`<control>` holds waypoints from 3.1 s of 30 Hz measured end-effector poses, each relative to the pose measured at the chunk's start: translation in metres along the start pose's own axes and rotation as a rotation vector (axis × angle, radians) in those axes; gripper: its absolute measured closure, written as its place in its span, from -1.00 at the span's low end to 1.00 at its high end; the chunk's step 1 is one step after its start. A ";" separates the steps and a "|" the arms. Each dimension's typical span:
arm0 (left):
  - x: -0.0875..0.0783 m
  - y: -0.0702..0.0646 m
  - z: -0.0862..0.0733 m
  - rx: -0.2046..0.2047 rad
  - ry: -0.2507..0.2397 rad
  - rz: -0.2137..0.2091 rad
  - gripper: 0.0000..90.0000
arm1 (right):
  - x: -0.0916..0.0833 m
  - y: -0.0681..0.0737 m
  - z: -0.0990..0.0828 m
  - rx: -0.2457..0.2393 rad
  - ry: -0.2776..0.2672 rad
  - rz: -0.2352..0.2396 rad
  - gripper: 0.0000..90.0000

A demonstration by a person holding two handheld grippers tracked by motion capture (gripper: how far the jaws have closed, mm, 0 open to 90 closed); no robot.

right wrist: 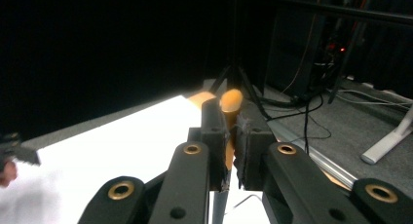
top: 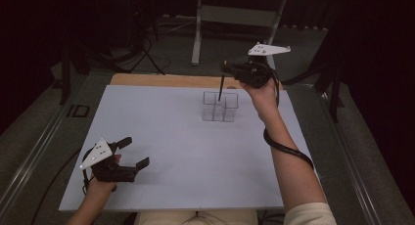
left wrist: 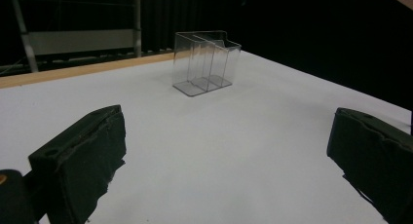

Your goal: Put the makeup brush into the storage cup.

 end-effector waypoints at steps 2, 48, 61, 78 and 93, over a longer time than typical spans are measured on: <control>0.000 -0.001 0.000 -0.001 -0.002 -0.003 -0.96 | 0.003 -0.003 0.000 0.006 -0.002 -0.009 0.86; 0.004 -0.005 -0.002 0.008 0.034 -0.052 -0.96 | 0.071 -0.003 -0.044 0.038 0.035 -0.119 0.10; 0.004 -0.005 -0.002 0.007 0.038 -0.053 -0.96 | 0.062 0.000 -0.053 0.103 0.068 -0.047 -0.60; 0.005 -0.006 -0.001 0.008 0.037 -0.053 -0.96 | 0.026 0.021 -0.078 0.025 0.065 -0.004 -0.69; 0.005 -0.006 0.000 0.004 0.032 -0.057 -0.96 | -0.014 0.035 -0.100 0.025 0.083 0.015 -0.68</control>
Point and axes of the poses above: each handheld gripper's, and its own axes: x roughly forward along the jaws, z roughly out of its top, y roughly to its left, the point moved 1 cm from there along x, roughly forward along the jaws, and after that the axes turned 15 degrees about -z, right-handed, at the moved point
